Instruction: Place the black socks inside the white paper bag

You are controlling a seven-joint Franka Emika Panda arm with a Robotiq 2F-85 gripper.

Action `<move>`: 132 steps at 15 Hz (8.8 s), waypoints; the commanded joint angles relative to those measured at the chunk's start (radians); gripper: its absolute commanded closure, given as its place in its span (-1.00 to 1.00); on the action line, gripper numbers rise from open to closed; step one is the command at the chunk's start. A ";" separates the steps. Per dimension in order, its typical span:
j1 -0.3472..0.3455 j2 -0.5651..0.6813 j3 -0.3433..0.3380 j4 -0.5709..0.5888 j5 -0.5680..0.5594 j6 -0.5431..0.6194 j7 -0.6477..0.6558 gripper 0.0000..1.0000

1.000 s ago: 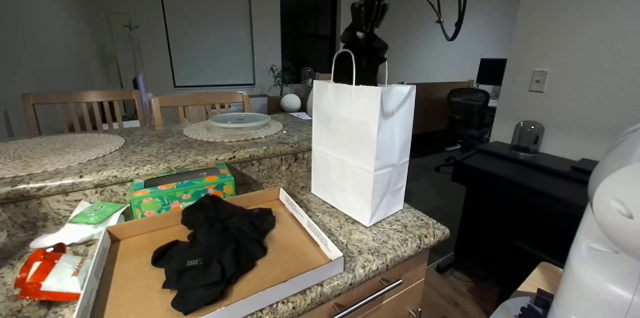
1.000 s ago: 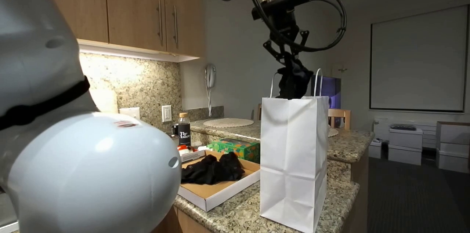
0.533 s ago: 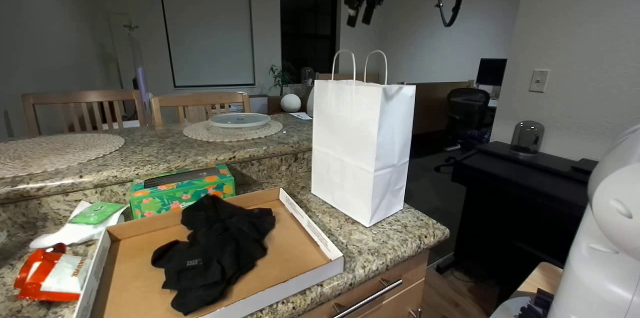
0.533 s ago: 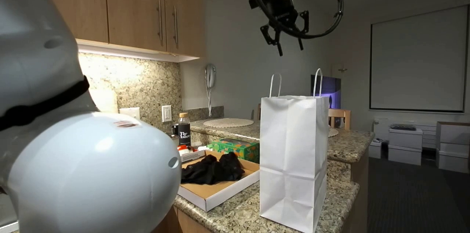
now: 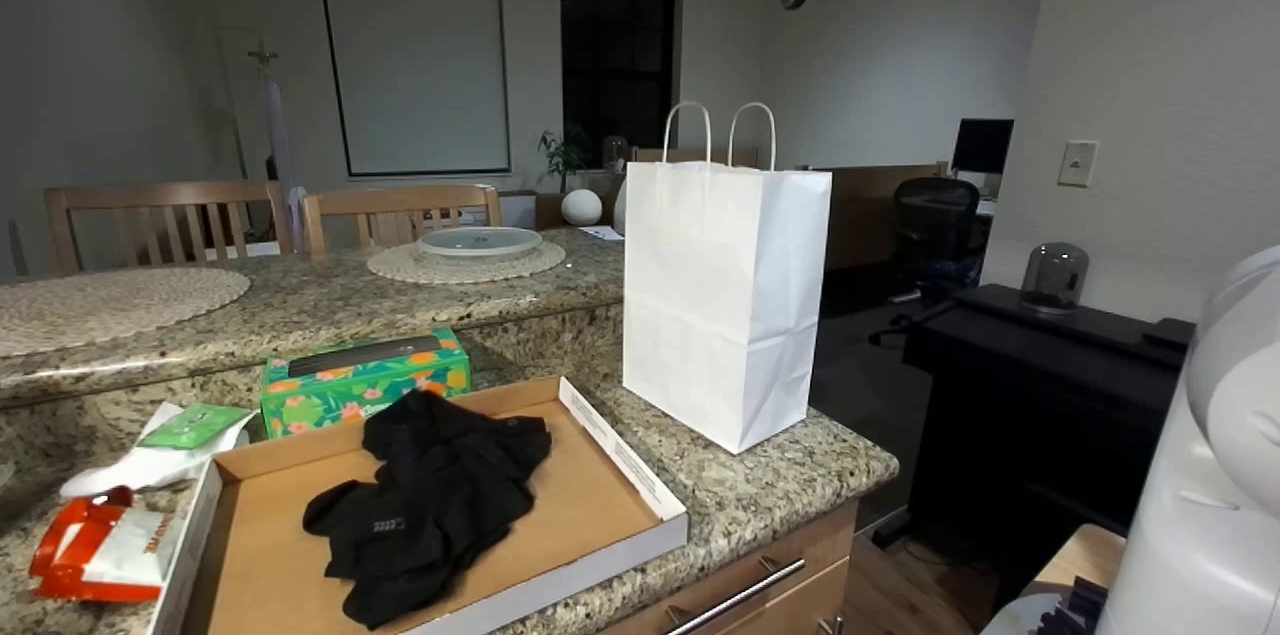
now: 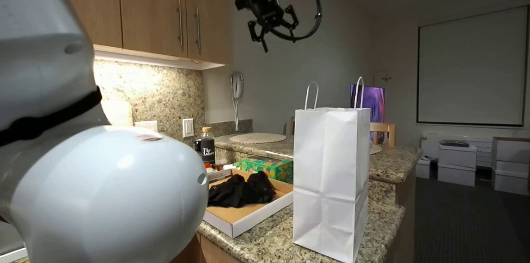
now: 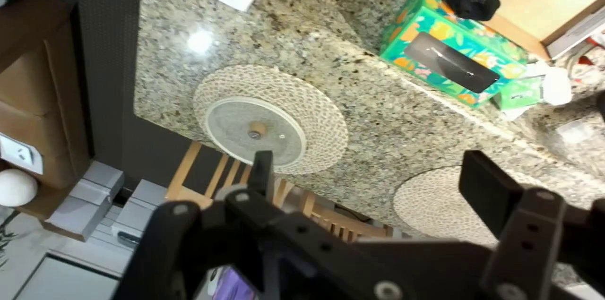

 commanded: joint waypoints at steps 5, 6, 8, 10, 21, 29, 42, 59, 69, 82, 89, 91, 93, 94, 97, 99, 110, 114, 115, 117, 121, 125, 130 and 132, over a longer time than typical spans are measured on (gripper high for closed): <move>0.065 0.237 0.147 -0.071 0.000 0.248 0.278 -1.00; 0.067 0.283 0.150 -0.090 0.006 0.290 0.320 -1.00; 0.066 0.360 0.155 -0.136 -0.032 0.380 0.405 -1.00; 0.076 0.457 0.144 -0.167 -0.071 0.483 0.477 -1.00; 0.205 0.811 0.080 -0.114 -0.019 0.534 0.443 -1.00; 0.277 0.813 -0.001 -0.086 -0.081 0.331 0.483 0.06; 0.245 0.765 0.046 -0.009 0.045 0.182 0.422 0.97; 0.125 0.268 0.052 0.379 -0.109 -0.123 0.450 0.97; -0.086 0.334 -0.150 0.843 -0.009 -0.412 0.305 0.97; -0.107 0.318 -0.271 0.556 0.013 -0.364 0.009 0.97; -0.095 0.269 -0.260 0.351 -0.059 -0.371 -0.076 0.97; -0.092 0.255 -0.251 0.307 -0.085 -0.372 -0.091 0.97; -0.114 0.245 -0.218 0.282 -0.092 -0.381 -0.109 0.97; -0.113 0.241 -0.211 0.277 -0.092 -0.385 -0.117 0.39; -0.107 0.224 -0.188 0.282 -0.089 -0.378 -0.112 0.11; -0.105 0.219 -0.172 0.320 -0.086 -0.376 -0.083 -0.12; 0.053 0.173 0.026 0.337 -0.023 -0.297 -0.068 -1.00; 0.098 0.224 0.108 0.169 -0.059 -0.075 0.015 -1.00; 0.105 0.248 0.119 0.133 -0.056 -0.033 0.030 -1.00; 0.115 0.304 0.133 0.062 -0.052 0.062 0.058 -1.00; 0.121 0.439 0.134 -0.064 -0.089 0.244 0.175 -1.00; 0.134 0.595 0.112 -0.169 -0.072 0.401 0.251 -1.00; 0.157 0.803 0.092 -0.184 -0.032 0.532 0.239 -1.00; 0.166 0.858 0.075 -0.165 -0.024 0.566 0.235 -1.00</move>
